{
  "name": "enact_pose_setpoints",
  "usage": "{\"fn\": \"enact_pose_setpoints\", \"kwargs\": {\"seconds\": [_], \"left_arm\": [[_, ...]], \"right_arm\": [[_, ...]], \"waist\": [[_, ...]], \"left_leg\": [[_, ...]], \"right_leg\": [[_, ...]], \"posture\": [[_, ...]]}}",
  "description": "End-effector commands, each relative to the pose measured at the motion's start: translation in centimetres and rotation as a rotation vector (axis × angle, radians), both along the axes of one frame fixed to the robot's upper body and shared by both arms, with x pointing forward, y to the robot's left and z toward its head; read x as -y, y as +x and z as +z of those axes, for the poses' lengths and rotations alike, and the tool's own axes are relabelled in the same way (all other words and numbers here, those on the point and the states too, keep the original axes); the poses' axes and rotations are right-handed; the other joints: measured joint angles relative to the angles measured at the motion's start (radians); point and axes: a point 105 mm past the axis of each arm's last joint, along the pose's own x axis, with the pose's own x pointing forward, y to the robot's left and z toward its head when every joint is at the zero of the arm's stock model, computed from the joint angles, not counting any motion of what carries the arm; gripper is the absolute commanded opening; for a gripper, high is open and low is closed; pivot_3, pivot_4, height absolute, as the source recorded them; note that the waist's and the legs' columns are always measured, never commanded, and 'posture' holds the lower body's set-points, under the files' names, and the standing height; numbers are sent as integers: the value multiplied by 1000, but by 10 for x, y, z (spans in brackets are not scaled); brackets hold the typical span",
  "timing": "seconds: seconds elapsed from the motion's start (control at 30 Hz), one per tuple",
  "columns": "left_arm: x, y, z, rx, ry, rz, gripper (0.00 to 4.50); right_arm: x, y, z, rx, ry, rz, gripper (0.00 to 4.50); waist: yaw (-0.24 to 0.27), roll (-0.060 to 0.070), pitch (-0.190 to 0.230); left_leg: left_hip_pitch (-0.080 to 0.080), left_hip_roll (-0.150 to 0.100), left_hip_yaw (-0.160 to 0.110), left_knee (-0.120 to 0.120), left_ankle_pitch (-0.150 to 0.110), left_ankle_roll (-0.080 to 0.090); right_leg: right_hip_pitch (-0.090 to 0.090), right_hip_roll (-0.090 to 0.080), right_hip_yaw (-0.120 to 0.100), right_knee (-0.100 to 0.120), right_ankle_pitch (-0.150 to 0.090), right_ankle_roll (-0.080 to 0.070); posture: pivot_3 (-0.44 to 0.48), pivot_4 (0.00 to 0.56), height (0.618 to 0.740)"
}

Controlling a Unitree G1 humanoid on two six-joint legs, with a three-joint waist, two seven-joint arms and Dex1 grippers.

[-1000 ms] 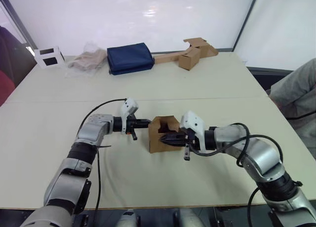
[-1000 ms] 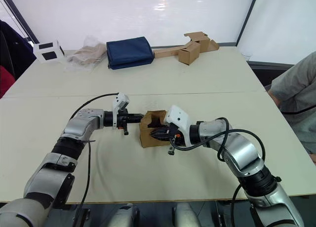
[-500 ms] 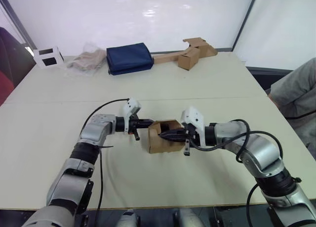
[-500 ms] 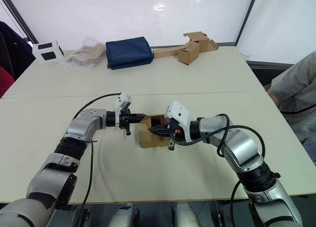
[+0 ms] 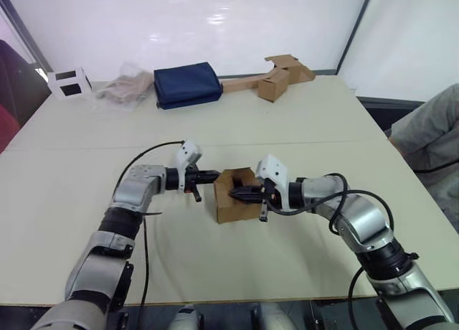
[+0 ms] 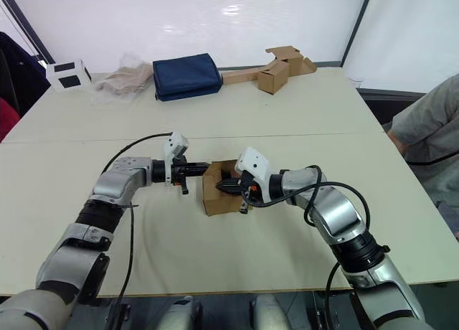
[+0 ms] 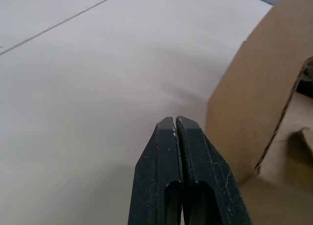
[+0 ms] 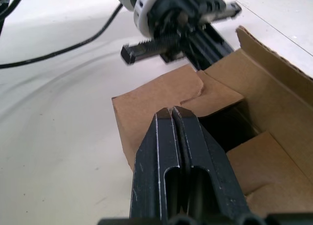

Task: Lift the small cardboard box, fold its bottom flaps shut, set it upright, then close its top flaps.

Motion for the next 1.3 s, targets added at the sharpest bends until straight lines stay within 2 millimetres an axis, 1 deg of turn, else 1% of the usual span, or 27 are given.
{"fn": "enact_pose_setpoints", "kwargs": {"seconds": [0.03, 0.13, 0.23, 0.33, 0.43, 0.53, 0.63, 0.77, 0.83, 0.97, 1.03, 1.13, 1.2, 1.3], "left_arm": [[-14, -19, 35, 64, -33, -35, 50], [-16, -46, 46, 34, -30, -107, 50], [-10, -73, 45, -11, -6, -184, 50], [-2, -86, 42, -39, -7, -216, 50], [9, -86, 29, -52, -9, -209, 50], [15, -82, 27, -49, -25, -193, 50], [17, -78, 24, -38, -26, -180, 50], [21, -74, 11, -51, -5, -183, 50], [21, -74, 9, -54, 0, -190, 50], [22, -75, 9, -54, -3, -200, 50], [22, -75, 9, -53, -4, -204, 50], [24, -75, 9, -50, -5, -211, 50], [24, -75, 9, -50, -6, -212, 50], [24, -75, 10, -48, -6, -214, 50]], "right_arm": [[-2, -1, 11, 45, 18, 13, 0], [-2, -1, 11, 41, 24, 9, 0], [-3, -1, 10, 37, 30, 10, 0], [-4, 0, 10, 35, 35, 11, 0], [-6, 1, 10, 39, 35, 16, 0], [-6, 1, 11, 41, 36, 19, 0], [-6, 1, 12, 42, 35, 21, 0], [-5, -1, 17, 50, 40, 26, 0], [-4, -4, 24, 52, 58, 39, 0], [2, -12, 56, 15, 207, 64, 0], [7, -4, 70, 24, 272, 24, 0], [17, 15, 79, 80, 298, -81, 0], [19, 24, 76, 109, 273, -127, 0], [21, 40, 64, 140, 190, -202, 0]], "waist": [[-4, 0, 0], [-9, 0, 0], [-7, 0, 0], [-3, 0, 0], [-2, 0, 0], [1, 0, 0], [4, 0, 0], [6, 0, 0], [7, 0, 0], [8, 0, 0], [8, 0, 0], [7, 0, 0], [8, 0, 0], [7, 0, 0]], "left_leg": [[0, 0, 0, 0, 0, 0], [0, 0, 0, -1, 0, 0], [0, 0, 0, 0, 0, 0], [0, 0, 0, 0, 0, 0], [0, 0, 0, 0, 0, 0], [0, 0, 0, 0, 0, 0], [0, 0, 0, 0, 0, 0], [0, 0, 0, 0, 0, 0], [0, 0, 0, 0, 0, 0], [0, 0, 0, 0, 0, 0], [0, 0, 0, 0, 0, 0], [1, 0, 0, 0, 0, 0], [0, 0, 0, 0, 0, 0], [0, 0, 0, 0, 0, 0]], "right_leg": [[0, 0, 0, 0, 0, 0], [0, 0, 0, 0, 0, 0], [0, -1, 0, 0, 0, 0], [1, -1, 0, 0, 0, 0], [1, -1, 0, 0, 0, 0], [1, -1, 0, 0, 0, 0], [1, -1, 0, 0, 0, 0], [1, -1, 0, 0, 0, 0], [1, -1, 0, 0, 0, 0], [1, -1, 0, 0, 0, 0], [1, -1, 0, 0, 0, 0], [1, -1, 0, 0, 0, 0], [1, -1, 0, 0, 0, 0], [1, -1, 0, 0, 0, 0]], "posture": [[0, 150, 740], [0, 150, 740], [0, 150, 740], [0, 150, 740], [0, 150, 740], [0, 150, 740], [0, 150, 740], [0, 150, 740], [0, 150, 740], [0, 150, 740], [0, 150, 740], [0, 150, 740], [0, 150, 740], [0, 150, 740]]}}
